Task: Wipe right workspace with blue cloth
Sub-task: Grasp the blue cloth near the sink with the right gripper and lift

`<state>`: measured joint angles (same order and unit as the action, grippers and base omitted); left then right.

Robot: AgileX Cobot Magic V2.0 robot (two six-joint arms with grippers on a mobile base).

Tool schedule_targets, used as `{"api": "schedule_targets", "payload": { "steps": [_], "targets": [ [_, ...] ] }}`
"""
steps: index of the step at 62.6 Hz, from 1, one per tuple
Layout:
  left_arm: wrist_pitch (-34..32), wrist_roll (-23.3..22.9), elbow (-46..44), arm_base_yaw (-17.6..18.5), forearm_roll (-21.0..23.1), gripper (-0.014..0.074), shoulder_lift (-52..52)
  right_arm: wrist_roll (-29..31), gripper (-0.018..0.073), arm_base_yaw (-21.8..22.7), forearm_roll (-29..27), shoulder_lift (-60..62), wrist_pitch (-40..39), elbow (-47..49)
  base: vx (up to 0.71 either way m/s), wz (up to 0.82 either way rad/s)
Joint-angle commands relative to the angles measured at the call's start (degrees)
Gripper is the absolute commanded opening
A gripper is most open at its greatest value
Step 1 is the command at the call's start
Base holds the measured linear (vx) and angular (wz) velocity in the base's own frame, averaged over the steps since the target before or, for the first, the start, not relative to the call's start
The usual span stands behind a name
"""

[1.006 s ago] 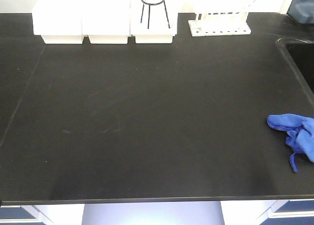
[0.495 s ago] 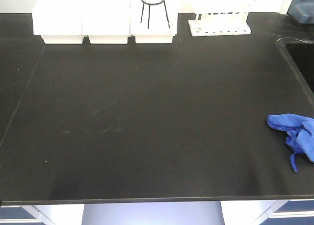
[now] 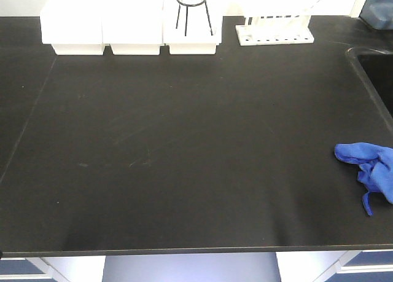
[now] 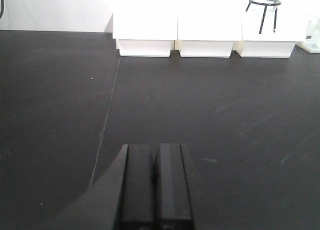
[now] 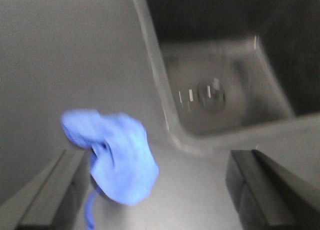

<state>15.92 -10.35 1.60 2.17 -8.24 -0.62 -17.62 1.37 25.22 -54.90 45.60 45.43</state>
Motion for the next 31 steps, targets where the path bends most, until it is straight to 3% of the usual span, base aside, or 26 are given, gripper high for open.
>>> {"api": "schedule_targets", "payload": {
  "steps": [1, 15, 31],
  "targets": [
    [-4.53, -0.49, 1.74, 0.25, -0.06, -0.0006, -0.92, -0.95, 0.0568, 0.29, 3.09, -6.50, -4.12, 1.85, 0.00, 0.00],
    [-4.53, -0.49, 1.74, 0.25, -0.06, -0.0006, -0.92, -2.46, 0.0568, 0.64, 3.76, -22.70, -8.79, 1.85, 0.00, 0.00],
    [-4.53, -0.49, 1.74, 0.25, -0.06, -0.0006, -0.92, -5.18, 0.0568, 6.54, 3.60, -37.32, -14.03, 1.85, 0.00, 0.00]
  ]
}}
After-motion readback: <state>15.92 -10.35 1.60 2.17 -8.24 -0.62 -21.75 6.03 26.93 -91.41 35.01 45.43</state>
